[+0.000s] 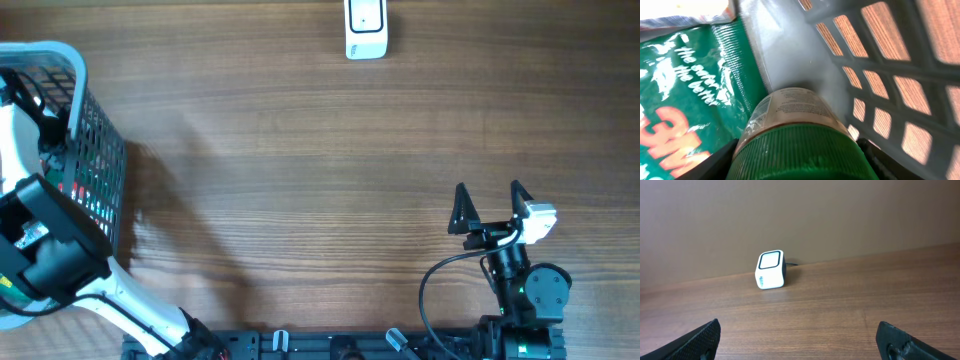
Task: Scan the item barcode
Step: 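Lift the jar out with the left gripper and set it on the table, then reach the left gripper into the basket and grasp the red sauce bottle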
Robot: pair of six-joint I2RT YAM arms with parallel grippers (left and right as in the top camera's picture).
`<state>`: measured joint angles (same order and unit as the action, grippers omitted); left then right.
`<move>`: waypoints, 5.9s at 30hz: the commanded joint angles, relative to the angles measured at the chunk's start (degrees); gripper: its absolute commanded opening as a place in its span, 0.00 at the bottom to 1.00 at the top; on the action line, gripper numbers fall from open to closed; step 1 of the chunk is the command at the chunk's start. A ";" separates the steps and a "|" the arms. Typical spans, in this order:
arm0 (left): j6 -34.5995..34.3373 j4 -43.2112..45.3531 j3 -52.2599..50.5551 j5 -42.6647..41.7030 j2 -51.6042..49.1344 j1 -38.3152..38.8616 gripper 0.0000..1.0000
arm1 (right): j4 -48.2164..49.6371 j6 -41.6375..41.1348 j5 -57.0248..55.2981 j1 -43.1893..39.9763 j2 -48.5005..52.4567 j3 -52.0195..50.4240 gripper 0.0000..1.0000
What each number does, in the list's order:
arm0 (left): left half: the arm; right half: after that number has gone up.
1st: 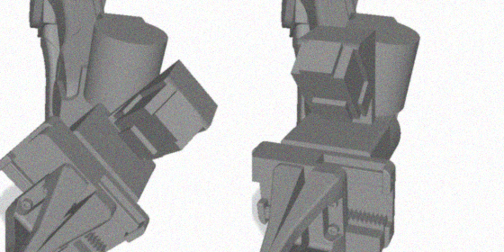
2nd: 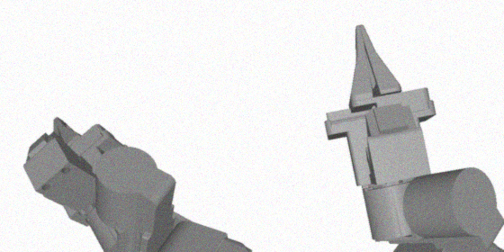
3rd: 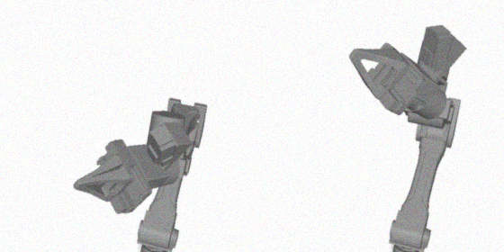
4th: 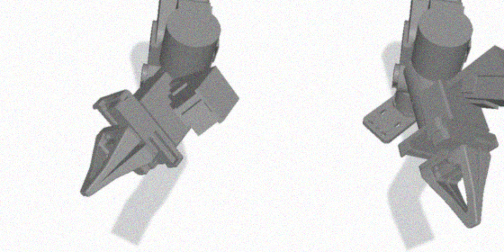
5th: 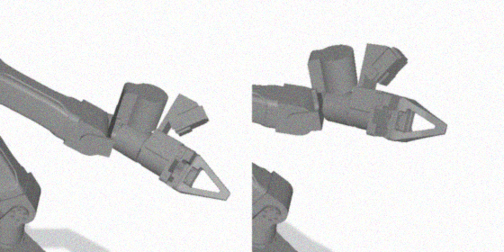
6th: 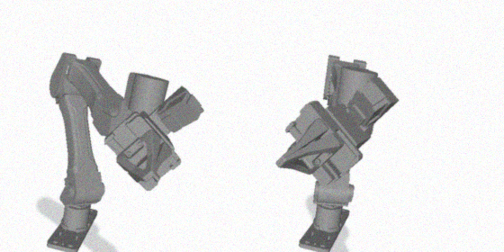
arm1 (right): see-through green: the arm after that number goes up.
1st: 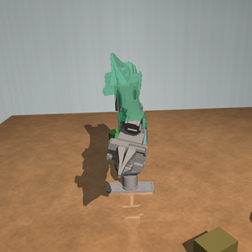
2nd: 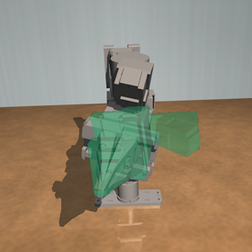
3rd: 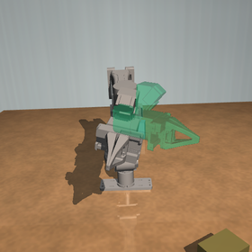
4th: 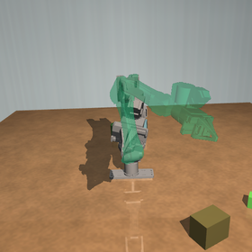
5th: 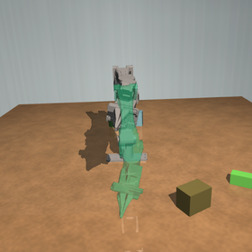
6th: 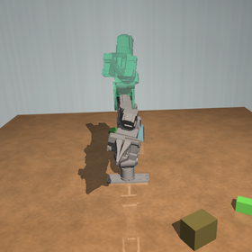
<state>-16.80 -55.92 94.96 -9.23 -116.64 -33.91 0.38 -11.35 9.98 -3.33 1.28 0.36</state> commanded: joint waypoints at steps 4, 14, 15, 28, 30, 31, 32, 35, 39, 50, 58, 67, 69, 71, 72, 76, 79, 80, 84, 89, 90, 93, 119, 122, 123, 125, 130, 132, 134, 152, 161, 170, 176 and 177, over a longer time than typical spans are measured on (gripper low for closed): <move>-0.15 -0.92 0.00 1.03 16.76 -0.02 0.60 | 0.20 -0.68 -1.01 -0.39 0.07 -0.07 1.00; -4.28 -0.74 0.00 -1.90 40.63 0.04 0.61 | 0.20 -0.66 -1.01 -0.39 0.07 -0.07 1.00; -4.28 -0.85 0.00 -4.63 43.21 0.04 0.61 | 0.20 -0.68 -1.01 -0.39 0.07 -0.07 1.00; -3.10 -7.72 -0.13 -9.77 46.80 31.45 0.60 | 0.20 -0.68 -1.01 -0.39 0.07 -0.07 1.00; -3.13 -8.22 -0.13 -3.98 43.91 37.66 0.60 | 0.20 -0.68 -1.01 -0.39 0.07 -0.07 1.00; -3.15 -8.22 -0.13 -1.97 42.10 40.63 0.61 | 0.20 -0.68 -1.01 -0.39 0.07 -0.07 1.00; -3.15 -8.15 -0.13 -0.90 40.72 42.51 0.61 | 0.20 -0.68 -1.01 -0.39 0.07 -0.07 1.00; -3.37 -8.02 -0.13 1.38 35.54 46.56 0.61 | 0.20 -0.68 -1.01 -0.39 0.07 -0.07 1.00; -3.39 -8.20 -0.13 1.64 28.79 49.09 0.61 | 0.20 -0.68 -1.01 -0.39 0.07 -0.07 1.00; -3.41 -8.68 -0.17 4.39 11.45 52.35 0.61 | 0.20 -0.66 -1.01 -0.39 0.07 -0.07 1.00; -9.16 -6.27 -0.26 4.48 3.58 58.75 0.60 | 0.20 -0.68 -1.01 -0.39 0.07 -0.07 0.99; 1.73 -0.17 -2.54 6.54 -0.39 66.27 0.61 | 0.20 -0.68 -1.01 -0.39 0.07 -0.07 1.00; 2.97 2.67 -5.11 6.58 -0.39 67.30 0.61 | 0.20 -0.68 -1.01 -0.39 0.07 -0.07 1.00; 2.89 5.31 -8.37 6.54 -0.39 68.11 0.64 | 0.20 -0.70 -1.01 -0.39 0.07 -0.07 1.00; 2.60 5.86 -9.79 6.54 -0.39 68.46 0.64 | 0.20 -0.68 -1.01 -0.39 0.07 -0.07 1.00; 1.40 4.33 -11.80 6.56 -0.37 69.70 0.66 | 0.20 -0.70 -1.01 -0.39 0.07 -0.07 1.00; 1.44 2.01 -11.52 7.41 1.03 70.14 1.00 | 0.20 -0.68 -1.01 -0.39 0.07 -0.07 1.00; 1.42 0.52 -10.84 8.76 2.16 70.12 1.00 | 0.20 -0.66 -1.01 -0.39 0.07 -0.07 1.00; 1.40 -4.48 -3.61 14.14 10.51 68.78 1.00 | 0.20 -0.68 -1.01 -0.39 0.07 -0.07 1.00; 0.31 -4.57 3.06 20.09 22.25 64.28 1.00 | 0.20 -0.68 -1.01 -0.39 0.07 -0.07 1.00; -0.98 -4.55 3.48 22.34 24.68 62.82 1.00 | 0.20 -0.70 -1.01 -0.39 0.07 -0.07 1.00; -6.29 -4.66 3.54 26.97 33.62 53.88 1.00 | 0.20 -0.66 -1.01 -0.39 0.07 -0.07 1.00; -21.20 -3.65 3.52 26.69 16.46 -6.86 1.00 | 0.20 -0.68 -1.01 -0.39 0.07 -0.07 1.00; -21.18 -1.97 3.52 27.91 13.29 -6.86 1.00 | 0.20 -0.68 -1.01 -0.39 0.07 -0.07 1.00; -21.18 -1.53 3.52 29.11 12.02 -6.88 1.00 | 0.20 -0.68 -1.01 -0.39 0.07 -0.07 1.00; -21.18 -0.74 3.52 31.45 10.49 -6.88 1.00 | 0.20 -0.68 -1.01 -0.39 0.07 -0.07 1.00; -21.11 1.99 3.52 33.33 6.88 -6.86 1.00 | 0.20 -0.68 -1.01 -0.39 0.07 -0.07 1.00; -20.96 3.13 3.52 33.42 5.75 -6.88 1.00 | 0.20 -0.68 -1.01 -0.39 0.07 -0.07 1.00; -20.96 4.48 3.52 33.75 4.66 -6.86 1.00 | 0.20 -0.68 -1.01 -0.39 0.07 -0.07 0.99; -20.98 6.34 3.52 38.40 2.19 -6.99 0.87 | 0.20 -0.68 -1.01 -0.39 0.07 -0.07 1.00; -20.98 6.12 3.52 35.82 -0.83 -7.48 0.60 | 0.20 -0.70 -1.01 -0.39 0.07 -0.07 1.00; -17.94 4.50 3.54 35.93 2.71 -7.58 0.45 | 0.20 -0.70 -1.01 -0.39 0.07 -0.07 1.00; -17.97 4.28 3.54 35.01 13.31 -7.56 0.45 | 0.20 -0.68 -1.01 -0.39 0.07 -0.07 1.00; -17.97 4.28 3.54 34.91 14.93 -7.56 0.45 | 0.20 -0.68 -1.01 -0.39 0.07 -0.07 1.00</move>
<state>-35.79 -51.88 98.08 25.91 -110.83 -41.06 0.38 -11.35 10.00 -3.33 1.28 0.36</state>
